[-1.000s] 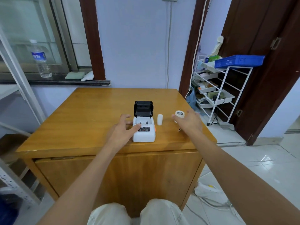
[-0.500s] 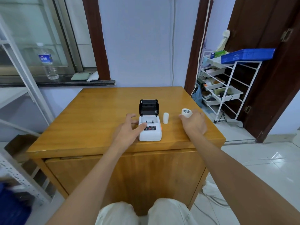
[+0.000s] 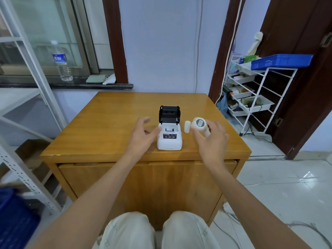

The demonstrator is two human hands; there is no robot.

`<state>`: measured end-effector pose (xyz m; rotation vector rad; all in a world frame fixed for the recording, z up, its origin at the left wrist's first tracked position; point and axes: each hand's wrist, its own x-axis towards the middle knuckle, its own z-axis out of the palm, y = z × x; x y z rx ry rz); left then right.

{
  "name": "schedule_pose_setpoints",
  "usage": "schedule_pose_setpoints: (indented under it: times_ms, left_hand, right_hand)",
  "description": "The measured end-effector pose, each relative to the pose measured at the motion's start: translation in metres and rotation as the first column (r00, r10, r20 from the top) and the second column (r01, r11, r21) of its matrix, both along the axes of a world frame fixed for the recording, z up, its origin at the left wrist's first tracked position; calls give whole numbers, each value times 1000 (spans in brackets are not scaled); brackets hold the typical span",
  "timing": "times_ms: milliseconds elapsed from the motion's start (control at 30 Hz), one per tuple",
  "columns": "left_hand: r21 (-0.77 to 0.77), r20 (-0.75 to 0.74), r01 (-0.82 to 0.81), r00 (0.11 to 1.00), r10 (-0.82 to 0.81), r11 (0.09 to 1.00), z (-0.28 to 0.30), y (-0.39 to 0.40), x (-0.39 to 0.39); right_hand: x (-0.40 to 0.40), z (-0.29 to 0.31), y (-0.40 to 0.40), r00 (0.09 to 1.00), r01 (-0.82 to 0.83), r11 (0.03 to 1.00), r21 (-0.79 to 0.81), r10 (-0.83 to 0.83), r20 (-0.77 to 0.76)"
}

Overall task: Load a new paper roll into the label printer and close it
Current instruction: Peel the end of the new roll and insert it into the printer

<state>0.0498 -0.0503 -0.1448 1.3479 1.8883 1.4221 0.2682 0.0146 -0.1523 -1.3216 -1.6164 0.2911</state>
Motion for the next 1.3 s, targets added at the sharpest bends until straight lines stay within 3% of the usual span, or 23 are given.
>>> schedule_pose_setpoints:
  times_ms: [100,200,267,367,433,733,933,1167,1300]
  left_hand:
    - [184,48,-114,993,107,976,4,-27,21]
    - [264,49,-74,997,63,962,7,-72,54]
    - [193,173,-33,985,-1,981,9,-95,67]
    - [13,456,113,884,-107,993,7,-117,69]
    - [-37,516,176,847,-132,984,2,-124,68]
    - [-67,570,168,815,-101,983,-6,-135,64]
    - [-48,620,125,782,-68,991,-14,-137,63]
    - [-48,642,64,766,-19,997,-17,-139,59]
    - [-15,688,25,726,-8,1000,-15,-141,60]
  right_hand:
    - [-3,4,-27,988,-142,989,50,139,63]
    - [-3,9,-57,955,-276,946,168,251,157]
    - [-1,8,-77,929,-335,915,224,281,242]
    - [3,-3,-102,888,-408,878,252,317,335]
    - [5,-12,-114,859,-450,866,217,353,371]
    - [13,-24,-130,828,-479,877,19,445,342]
    - [28,-26,-132,877,-467,880,87,448,170]
    - [37,-17,-132,893,-438,894,97,421,161]
    - [40,-11,-136,856,-491,871,7,481,191]
